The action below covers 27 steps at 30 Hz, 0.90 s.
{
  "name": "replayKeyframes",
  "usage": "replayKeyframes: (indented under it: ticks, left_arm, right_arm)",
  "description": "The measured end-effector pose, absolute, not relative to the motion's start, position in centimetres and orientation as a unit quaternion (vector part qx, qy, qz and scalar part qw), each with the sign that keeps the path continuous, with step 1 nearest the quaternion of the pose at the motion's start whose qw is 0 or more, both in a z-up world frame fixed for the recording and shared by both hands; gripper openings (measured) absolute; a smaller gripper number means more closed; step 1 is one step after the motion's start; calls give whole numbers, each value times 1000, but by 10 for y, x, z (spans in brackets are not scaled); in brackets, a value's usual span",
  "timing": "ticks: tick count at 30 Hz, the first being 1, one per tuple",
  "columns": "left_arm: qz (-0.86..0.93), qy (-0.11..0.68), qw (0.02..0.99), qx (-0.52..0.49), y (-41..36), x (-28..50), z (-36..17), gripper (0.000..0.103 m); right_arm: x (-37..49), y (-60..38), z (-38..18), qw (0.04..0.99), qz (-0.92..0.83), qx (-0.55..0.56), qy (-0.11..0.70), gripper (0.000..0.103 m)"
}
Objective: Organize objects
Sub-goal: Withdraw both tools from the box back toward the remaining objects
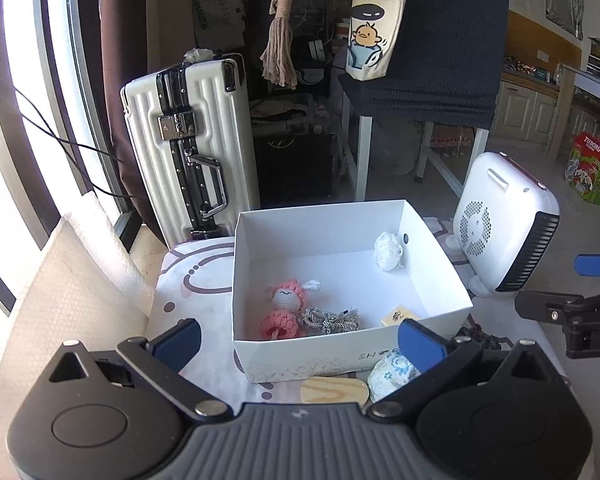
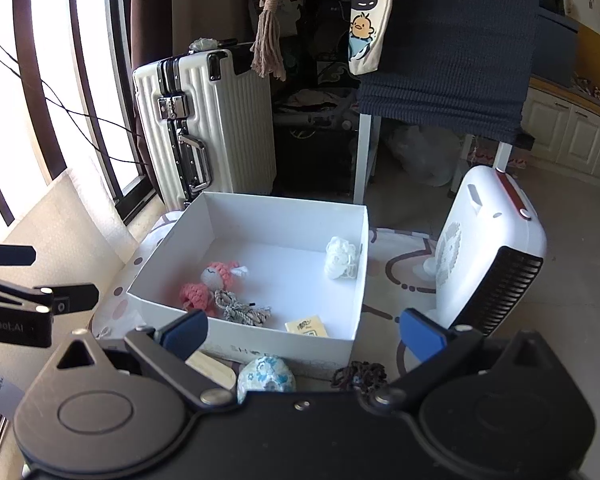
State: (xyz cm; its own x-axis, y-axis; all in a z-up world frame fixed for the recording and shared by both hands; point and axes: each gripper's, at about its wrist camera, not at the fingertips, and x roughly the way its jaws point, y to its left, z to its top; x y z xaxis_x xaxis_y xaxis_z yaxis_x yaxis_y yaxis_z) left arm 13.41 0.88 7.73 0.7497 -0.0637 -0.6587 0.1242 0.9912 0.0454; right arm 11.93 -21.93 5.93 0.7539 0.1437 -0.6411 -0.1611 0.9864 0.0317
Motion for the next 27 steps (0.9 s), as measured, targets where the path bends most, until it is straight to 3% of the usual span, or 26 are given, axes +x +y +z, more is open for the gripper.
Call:
replayKeyframes:
  ticks: [27]
  left_arm:
    - [-23, 301, 953, 26, 53, 120, 53, 103]
  right_arm:
    - [102, -233, 29, 961, 73, -4, 267, 103]
